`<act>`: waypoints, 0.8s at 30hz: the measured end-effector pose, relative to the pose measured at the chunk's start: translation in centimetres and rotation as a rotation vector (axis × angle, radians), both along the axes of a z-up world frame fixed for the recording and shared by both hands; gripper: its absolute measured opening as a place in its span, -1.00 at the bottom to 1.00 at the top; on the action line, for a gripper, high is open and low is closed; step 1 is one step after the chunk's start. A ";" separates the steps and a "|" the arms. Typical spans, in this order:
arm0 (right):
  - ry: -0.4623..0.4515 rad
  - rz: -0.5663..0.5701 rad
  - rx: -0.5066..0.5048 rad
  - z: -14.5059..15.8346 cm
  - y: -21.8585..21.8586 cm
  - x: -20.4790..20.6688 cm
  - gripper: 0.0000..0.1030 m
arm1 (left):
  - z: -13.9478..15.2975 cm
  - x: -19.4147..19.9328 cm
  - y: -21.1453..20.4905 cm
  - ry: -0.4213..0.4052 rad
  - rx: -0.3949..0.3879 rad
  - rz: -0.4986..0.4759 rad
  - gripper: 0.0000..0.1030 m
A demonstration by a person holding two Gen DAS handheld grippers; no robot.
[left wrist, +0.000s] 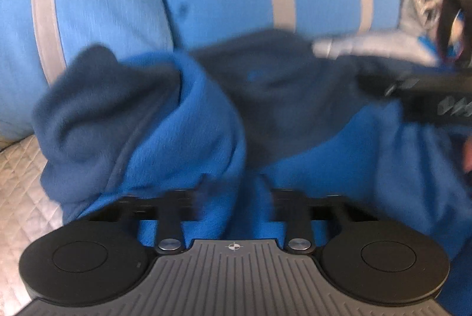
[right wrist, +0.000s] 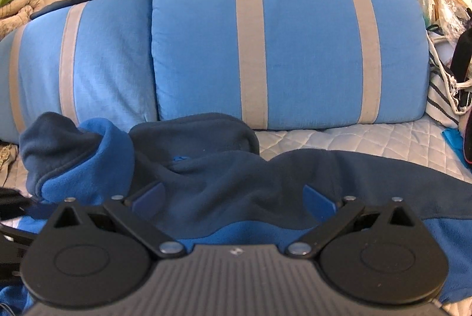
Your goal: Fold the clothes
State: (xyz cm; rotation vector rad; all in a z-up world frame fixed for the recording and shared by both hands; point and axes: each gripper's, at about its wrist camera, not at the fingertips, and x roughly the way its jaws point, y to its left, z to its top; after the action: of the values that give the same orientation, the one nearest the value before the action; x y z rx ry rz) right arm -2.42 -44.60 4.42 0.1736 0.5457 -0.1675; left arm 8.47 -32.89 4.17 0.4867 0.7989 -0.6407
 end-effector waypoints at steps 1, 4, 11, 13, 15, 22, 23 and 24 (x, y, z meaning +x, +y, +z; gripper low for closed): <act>0.004 -0.001 0.001 -0.1 0.0 0.0 1.00 | -0.2 0.2 0.2 0.010 0.027 0.014 -0.85; 0.018 -0.006 0.005 -0.3 -0.1 0.1 1.00 | 0.9 -0.1 1.7 0.007 0.008 0.032 -0.88; 0.041 -0.027 0.051 -0.7 -1.0 0.2 1.00 | 5.2 -2.8 8.7 -0.109 0.002 0.096 -0.89; 0.042 -0.025 0.056 -0.6 -1.0 0.1 1.00 | 6.3 -3.5 11.0 -0.135 0.001 0.129 -0.89; 0.043 -0.020 0.058 -0.6 -0.9 0.1 1.00 | 6.7 -3.9 12.6 -0.155 0.016 0.162 -0.89; 0.045 0.005 0.058 -0.4 -0.5 0.2 1.00 | 3.6 -4.5 17.6 -0.145 0.170 0.310 -0.88; 0.047 0.006 0.061 -0.4 -0.6 0.2 1.00 | 3.2 -4.4 18.1 -0.141 0.193 0.340 -0.86; 0.049 0.005 0.065 -0.5 -0.6 0.2 1.00 | 3.0 -4.3 18.4 -0.133 0.205 0.367 -0.83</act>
State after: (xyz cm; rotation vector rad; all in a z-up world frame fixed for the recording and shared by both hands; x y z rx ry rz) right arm -2.23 -45.20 3.95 0.2322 0.6010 -0.1491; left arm 4.13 -14.47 7.18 0.5458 0.8056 -0.1853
